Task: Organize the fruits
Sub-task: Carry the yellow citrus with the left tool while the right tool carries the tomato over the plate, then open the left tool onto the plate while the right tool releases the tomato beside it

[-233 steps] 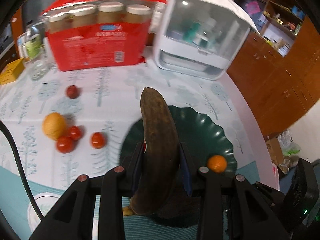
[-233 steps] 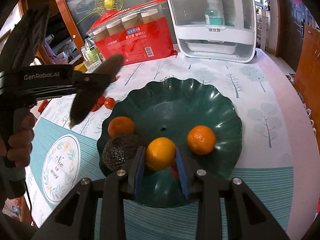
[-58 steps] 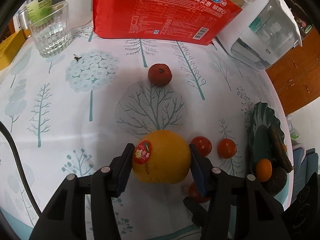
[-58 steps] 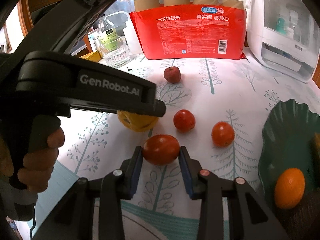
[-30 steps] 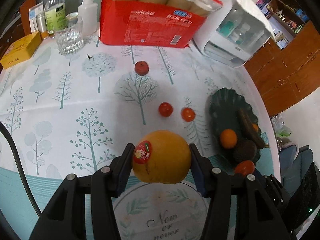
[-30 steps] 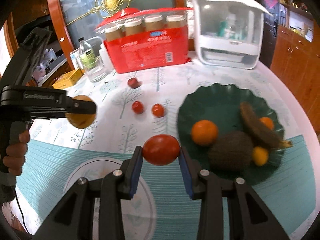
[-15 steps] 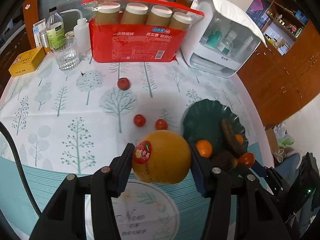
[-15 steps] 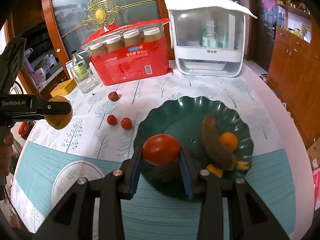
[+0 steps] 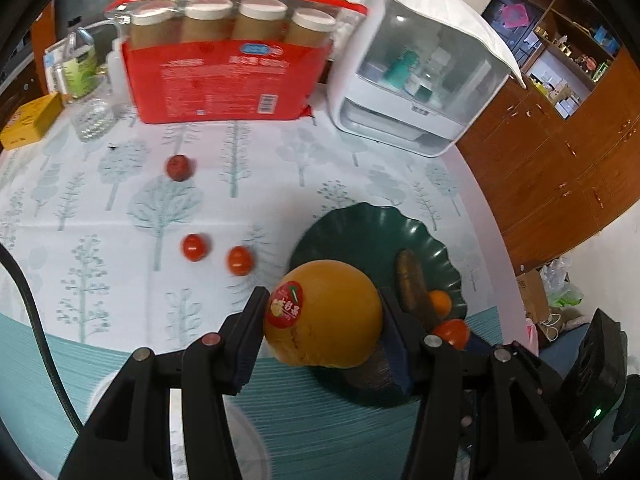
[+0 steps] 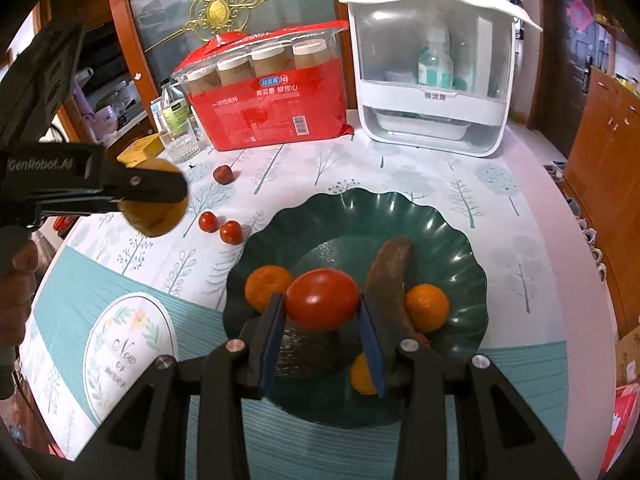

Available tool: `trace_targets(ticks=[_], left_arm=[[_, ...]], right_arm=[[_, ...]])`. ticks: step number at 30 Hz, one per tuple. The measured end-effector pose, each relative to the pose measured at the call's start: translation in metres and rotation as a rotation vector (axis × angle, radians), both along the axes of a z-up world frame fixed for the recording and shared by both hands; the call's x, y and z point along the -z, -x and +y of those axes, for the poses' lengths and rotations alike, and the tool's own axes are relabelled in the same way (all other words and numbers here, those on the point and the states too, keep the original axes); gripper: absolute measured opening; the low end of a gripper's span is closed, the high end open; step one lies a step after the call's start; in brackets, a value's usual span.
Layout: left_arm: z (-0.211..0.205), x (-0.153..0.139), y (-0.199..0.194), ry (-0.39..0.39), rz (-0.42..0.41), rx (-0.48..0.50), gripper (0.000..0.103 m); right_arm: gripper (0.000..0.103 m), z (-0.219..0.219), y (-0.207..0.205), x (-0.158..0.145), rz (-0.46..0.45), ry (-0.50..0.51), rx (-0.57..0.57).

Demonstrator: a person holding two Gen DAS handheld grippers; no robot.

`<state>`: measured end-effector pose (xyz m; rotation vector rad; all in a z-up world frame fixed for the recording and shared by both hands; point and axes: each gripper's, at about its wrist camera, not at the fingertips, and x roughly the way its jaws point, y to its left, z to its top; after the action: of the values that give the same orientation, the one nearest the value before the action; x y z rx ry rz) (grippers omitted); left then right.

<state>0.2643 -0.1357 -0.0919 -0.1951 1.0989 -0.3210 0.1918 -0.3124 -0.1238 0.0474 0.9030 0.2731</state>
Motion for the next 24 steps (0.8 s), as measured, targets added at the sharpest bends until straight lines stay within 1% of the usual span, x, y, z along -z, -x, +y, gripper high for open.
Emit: trace_targets(ticks=[3,10,15,20,24], left_arm=[[-0.018,0.009,-0.007,0.013,0.011,0.014,0.053],[-0.053,0.036,-0.025,0.011,0.055,0.039,0.053],[-0.066,0.049,-0.034,0.015,0.075,0.061,0.053],[-0.074,0.056,-0.040,0.010,0.087,0.088,0.053],[-0.074,0.058,-0.042,0.012,0.090,0.091,0.053]], right_arm=[[0.037,-0.006,-0.004,0.007,0.003,-0.006,-0.020],[0.037,-0.010,-0.012,0.022,0.026,-0.004,-0.064],[0.037,-0.010,-0.015,0.026,0.024,-0.009,-0.082],[0.037,-0.009,-0.017,0.026,0.015,-0.001,-0.094],[0.038,-0.008,-0.018,0.026,0.014,0.007,-0.088]])
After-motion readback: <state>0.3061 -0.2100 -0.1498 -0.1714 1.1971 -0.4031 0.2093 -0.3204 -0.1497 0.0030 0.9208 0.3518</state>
